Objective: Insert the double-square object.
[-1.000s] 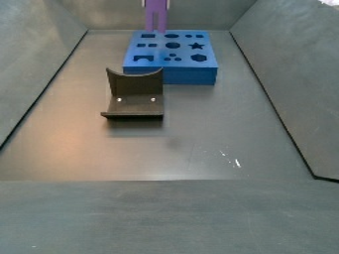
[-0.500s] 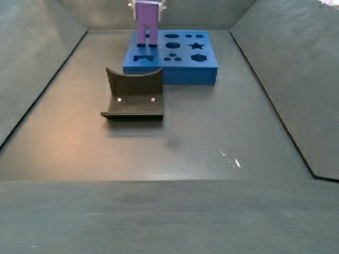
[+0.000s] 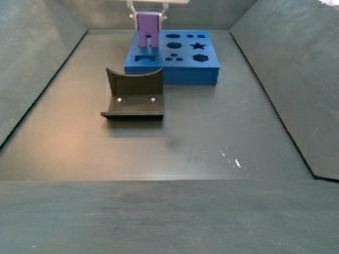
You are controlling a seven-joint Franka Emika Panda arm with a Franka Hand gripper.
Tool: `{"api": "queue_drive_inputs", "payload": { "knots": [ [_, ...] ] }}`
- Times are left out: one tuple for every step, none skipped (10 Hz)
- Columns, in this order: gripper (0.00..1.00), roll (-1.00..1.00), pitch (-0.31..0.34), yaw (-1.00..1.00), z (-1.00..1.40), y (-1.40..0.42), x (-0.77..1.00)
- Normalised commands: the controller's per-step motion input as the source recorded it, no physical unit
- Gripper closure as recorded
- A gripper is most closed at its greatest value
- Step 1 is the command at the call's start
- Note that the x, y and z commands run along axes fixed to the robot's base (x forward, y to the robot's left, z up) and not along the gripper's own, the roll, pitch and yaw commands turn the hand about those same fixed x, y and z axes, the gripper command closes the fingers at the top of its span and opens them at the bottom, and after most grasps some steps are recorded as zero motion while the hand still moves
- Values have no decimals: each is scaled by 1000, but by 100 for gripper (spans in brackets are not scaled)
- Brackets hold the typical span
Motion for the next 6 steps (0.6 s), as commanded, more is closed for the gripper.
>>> {"api": "queue_drive_inputs", "payload": {
  "knots": [
    [100,0,0,29,-454,0,29],
    [100,0,-13,0,-426,0,0],
    [100,0,-33,0,-506,0,0],
    [100,0,-26,0,-411,0,6],
    [100,-37,-36,0,-86,0,0],
    [100,0,1,0,0,0,0]
  ]
}}
